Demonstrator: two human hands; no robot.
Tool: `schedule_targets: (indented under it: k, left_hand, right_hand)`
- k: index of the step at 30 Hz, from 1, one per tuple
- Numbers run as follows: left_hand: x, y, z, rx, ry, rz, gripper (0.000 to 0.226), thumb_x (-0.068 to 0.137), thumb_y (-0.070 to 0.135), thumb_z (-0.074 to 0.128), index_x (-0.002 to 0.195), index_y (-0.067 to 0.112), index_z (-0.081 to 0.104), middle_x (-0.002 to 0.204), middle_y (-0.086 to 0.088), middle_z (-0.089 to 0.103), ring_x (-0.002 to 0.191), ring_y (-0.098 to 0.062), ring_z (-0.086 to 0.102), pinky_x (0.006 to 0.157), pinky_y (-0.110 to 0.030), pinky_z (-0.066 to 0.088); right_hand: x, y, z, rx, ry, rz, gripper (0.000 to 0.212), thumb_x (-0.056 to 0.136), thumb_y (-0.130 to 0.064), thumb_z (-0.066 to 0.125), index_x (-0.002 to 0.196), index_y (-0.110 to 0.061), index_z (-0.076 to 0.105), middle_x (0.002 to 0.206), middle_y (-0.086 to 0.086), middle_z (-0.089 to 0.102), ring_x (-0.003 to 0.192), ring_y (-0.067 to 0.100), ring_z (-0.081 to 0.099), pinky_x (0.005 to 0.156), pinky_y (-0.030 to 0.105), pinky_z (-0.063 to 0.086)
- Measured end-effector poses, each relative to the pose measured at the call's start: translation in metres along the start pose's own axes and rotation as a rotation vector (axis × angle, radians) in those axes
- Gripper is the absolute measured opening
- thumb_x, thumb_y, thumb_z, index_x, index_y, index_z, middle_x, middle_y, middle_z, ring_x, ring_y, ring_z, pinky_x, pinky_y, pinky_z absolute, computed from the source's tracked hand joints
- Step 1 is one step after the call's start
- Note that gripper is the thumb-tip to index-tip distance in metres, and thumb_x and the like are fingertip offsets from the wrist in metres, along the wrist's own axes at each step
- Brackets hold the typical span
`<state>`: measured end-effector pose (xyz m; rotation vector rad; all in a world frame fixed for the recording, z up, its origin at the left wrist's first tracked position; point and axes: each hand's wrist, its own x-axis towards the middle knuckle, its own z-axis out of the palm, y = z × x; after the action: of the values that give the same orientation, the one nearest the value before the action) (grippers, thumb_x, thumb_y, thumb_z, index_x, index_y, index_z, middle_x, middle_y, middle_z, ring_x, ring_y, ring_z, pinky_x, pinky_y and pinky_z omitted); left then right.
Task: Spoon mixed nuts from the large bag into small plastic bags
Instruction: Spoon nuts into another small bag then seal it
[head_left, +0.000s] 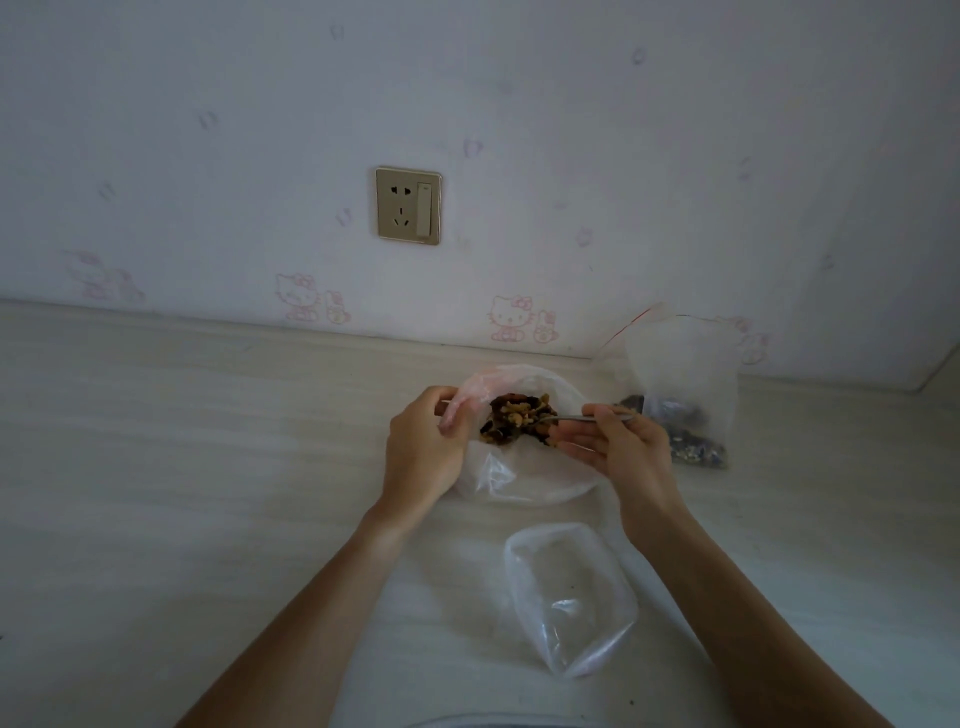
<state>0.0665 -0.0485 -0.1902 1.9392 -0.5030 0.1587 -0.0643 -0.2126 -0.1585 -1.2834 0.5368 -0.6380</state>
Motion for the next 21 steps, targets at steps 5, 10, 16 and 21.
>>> schedule_targets:
  k: [5, 10, 16, 21]
  left_hand:
    - [0.000, 0.007, -0.009, -0.098, -0.038, -0.113, 0.053, 0.090, 0.059, 0.069, 0.129, 0.024, 0.064, 0.101, 0.020, 0.066, 0.085, 0.012, 0.062, 0.064, -0.004, 0.047]
    - [-0.014, 0.012, -0.025, -0.026, 0.056, -0.017, 0.055, 0.086, 0.058, 0.073, 0.126, 0.021, 0.062, 0.120, 0.009, 0.062, 0.106, -0.006, 0.061, 0.092, -0.025, 0.050]
    - [-0.065, 0.041, -0.043, 0.001, 0.001, 0.164, 0.020, 0.087, 0.046, 0.074, 0.093, 0.029, 0.064, 0.090, 0.016, 0.067, 0.088, 0.001, 0.063, 0.074, -0.010, 0.046]
    - [-0.102, 0.046, -0.044, 0.109, -0.289, 0.065, 0.034, 0.087, 0.068, 0.064, 0.090, 0.034, 0.067, 0.084, 0.019, 0.071, 0.080, 0.007, 0.065, 0.068, -0.014, 0.048]
  right_hand:
    - [-0.008, -0.010, -0.005, 0.000, -0.026, -0.026, 0.025, 0.109, -0.013, 0.046, 0.108, 0.002, 0.066, 0.089, 0.020, 0.078, 0.089, 0.031, 0.078, 0.075, 0.035, 0.065]
    - [-0.019, -0.022, -0.013, -0.011, -0.073, -0.067, 0.025, 0.110, -0.014, 0.046, 0.107, 0.000, 0.067, 0.089, 0.019, 0.079, 0.088, 0.031, 0.078, 0.069, 0.032, 0.064]
    - [-0.049, -0.040, -0.042, 0.006, -0.145, -0.117, 0.028, 0.109, -0.017, 0.046, 0.106, 0.001, 0.067, 0.092, 0.023, 0.077, 0.094, 0.037, 0.077, 0.074, 0.038, 0.064]
    - [-0.087, -0.053, -0.068, 0.019, -0.166, -0.112, 0.027, 0.108, -0.014, 0.047, 0.105, 0.002, 0.067, 0.094, 0.028, 0.076, 0.093, 0.041, 0.076, 0.082, 0.047, 0.064]
